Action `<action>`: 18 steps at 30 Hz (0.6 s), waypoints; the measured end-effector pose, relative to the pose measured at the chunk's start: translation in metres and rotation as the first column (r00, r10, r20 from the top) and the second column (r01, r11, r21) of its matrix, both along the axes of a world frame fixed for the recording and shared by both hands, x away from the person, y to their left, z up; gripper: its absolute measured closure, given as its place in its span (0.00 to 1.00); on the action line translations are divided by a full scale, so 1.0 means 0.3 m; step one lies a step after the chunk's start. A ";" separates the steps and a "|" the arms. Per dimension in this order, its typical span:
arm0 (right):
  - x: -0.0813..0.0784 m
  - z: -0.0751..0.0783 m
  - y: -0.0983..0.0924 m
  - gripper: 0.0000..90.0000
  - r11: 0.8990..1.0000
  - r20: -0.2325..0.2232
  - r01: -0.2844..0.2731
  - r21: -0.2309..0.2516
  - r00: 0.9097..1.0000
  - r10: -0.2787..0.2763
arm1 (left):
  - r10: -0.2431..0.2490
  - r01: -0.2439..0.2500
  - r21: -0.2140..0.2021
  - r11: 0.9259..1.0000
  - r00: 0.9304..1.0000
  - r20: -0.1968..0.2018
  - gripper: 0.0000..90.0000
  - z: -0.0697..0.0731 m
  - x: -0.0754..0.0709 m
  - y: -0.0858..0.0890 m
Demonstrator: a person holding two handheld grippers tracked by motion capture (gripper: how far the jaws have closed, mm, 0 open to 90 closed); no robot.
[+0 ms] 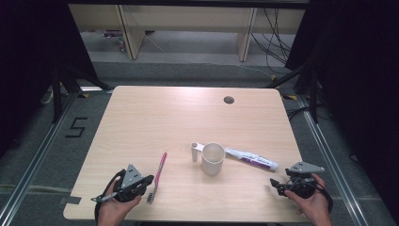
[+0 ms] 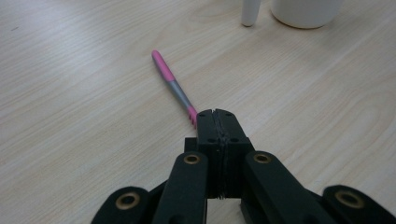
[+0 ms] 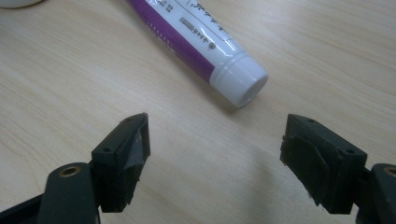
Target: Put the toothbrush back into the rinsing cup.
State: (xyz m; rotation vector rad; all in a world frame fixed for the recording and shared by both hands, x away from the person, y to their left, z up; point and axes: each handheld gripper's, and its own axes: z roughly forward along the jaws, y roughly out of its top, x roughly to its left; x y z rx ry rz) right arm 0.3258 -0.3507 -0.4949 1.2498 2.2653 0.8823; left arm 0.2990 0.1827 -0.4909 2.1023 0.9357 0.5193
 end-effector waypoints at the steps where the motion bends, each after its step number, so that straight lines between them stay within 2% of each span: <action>1: 0.000 0.000 0.000 0.27 1.000 -0.001 0.001 0.001 1.000 -0.001 | -0.002 0.002 0.005 1.000 1.000 -0.001 0.99 -0.001 0.001 -0.002; 2: -0.001 0.000 0.001 0.27 1.000 0.001 0.005 0.003 1.000 -0.005 | -0.007 0.007 0.013 1.000 1.000 -0.004 1.00 0.000 0.005 -0.003; 3: -0.009 -0.001 0.011 0.27 0.999 -0.025 0.040 0.029 0.999 -0.040 | -0.011 0.011 0.019 1.000 1.000 -0.004 1.00 0.000 0.009 -0.005; 4: -0.004 0.001 0.003 0.27 1.000 -0.013 0.019 0.008 1.000 -0.019 | -0.005 0.005 0.027 1.000 1.000 -0.002 1.00 0.000 0.014 -0.006; 5: -0.002 -0.001 0.002 0.27 1.000 -0.004 0.012 0.007 1.000 -0.012 | -0.005 0.005 0.027 1.000 1.000 -0.002 1.00 0.000 0.014 -0.006; 10: 0.000 -0.001 0.001 0.27 1.000 -0.001 0.005 0.005 1.000 -0.005 | -0.004 0.004 0.031 1.000 1.000 -0.007 1.00 -0.001 0.038 -0.009; 11: -0.006 -0.002 0.010 0.27 0.999 -0.026 0.028 0.029 0.999 -0.028 | -0.006 0.006 0.026 1.000 1.000 -0.003 1.00 0.001 0.043 -0.010; 12: -0.005 -0.004 0.009 0.27 0.999 -0.020 0.017 0.029 1.000 -0.017 | -0.005 0.005 0.025 1.000 1.000 0.000 1.00 0.003 0.048 -0.013; 13: -0.002 -0.001 0.003 0.27 1.000 -0.002 0.009 0.007 1.000 -0.009 | -0.010 0.010 0.024 1.000 1.000 0.004 1.00 0.005 0.054 -0.016; 15: -0.005 0.001 0.004 0.27 1.000 -0.008 0.022 0.007 1.000 -0.022 | -0.009 0.009 0.026 1.000 1.000 0.013 1.00 0.005 0.060 -0.020; 18: -0.002 0.000 0.002 0.27 1.000 -0.003 0.009 0.003 1.000 -0.009 | -0.026 0.025 0.055 0.998 1.000 0.016 1.00 0.012 0.089 -0.038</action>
